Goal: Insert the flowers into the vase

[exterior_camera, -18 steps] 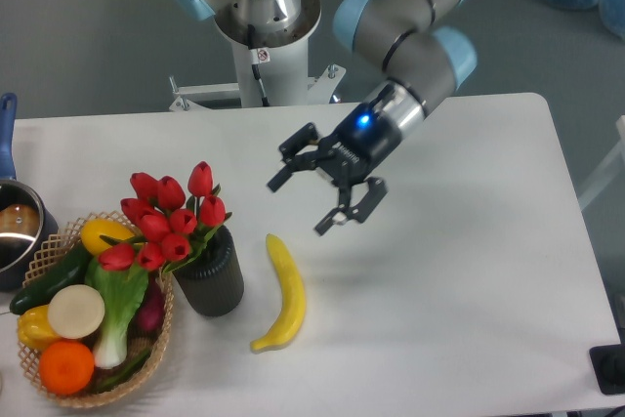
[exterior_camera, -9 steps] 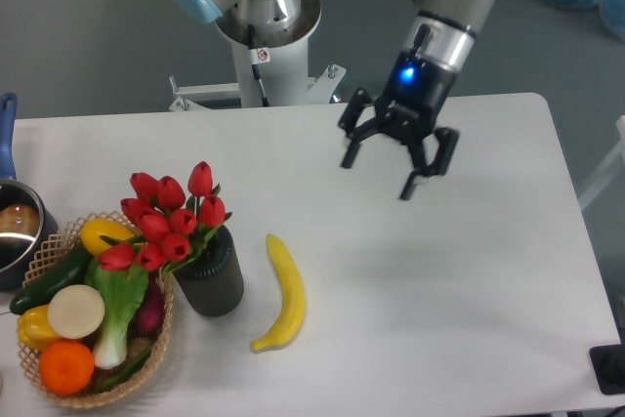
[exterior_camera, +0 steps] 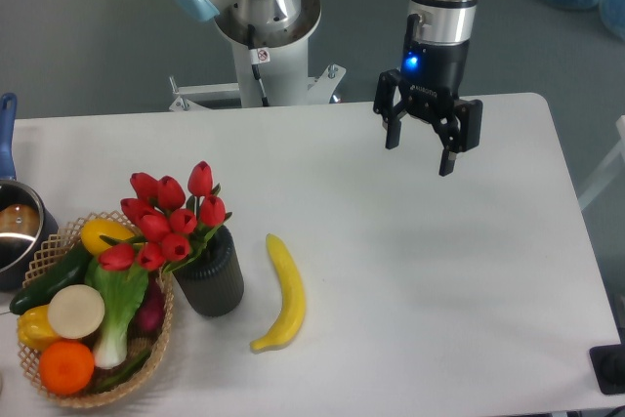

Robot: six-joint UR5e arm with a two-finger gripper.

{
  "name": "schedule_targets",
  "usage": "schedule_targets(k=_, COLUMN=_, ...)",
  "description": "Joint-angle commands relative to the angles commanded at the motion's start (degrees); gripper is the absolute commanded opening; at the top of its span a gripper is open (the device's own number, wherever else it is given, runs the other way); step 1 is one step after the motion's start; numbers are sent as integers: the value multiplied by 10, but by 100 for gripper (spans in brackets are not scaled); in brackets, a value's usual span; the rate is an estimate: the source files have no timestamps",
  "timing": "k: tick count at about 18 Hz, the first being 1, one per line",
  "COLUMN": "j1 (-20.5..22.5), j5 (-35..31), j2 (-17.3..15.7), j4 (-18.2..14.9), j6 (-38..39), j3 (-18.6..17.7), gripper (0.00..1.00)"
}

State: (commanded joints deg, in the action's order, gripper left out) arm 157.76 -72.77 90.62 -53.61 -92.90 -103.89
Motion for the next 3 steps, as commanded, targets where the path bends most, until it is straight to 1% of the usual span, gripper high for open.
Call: schedule_targets(k=3, j1=0, j5=0, j2=0, j4=0, j6=0, j3=0, gripper=100)
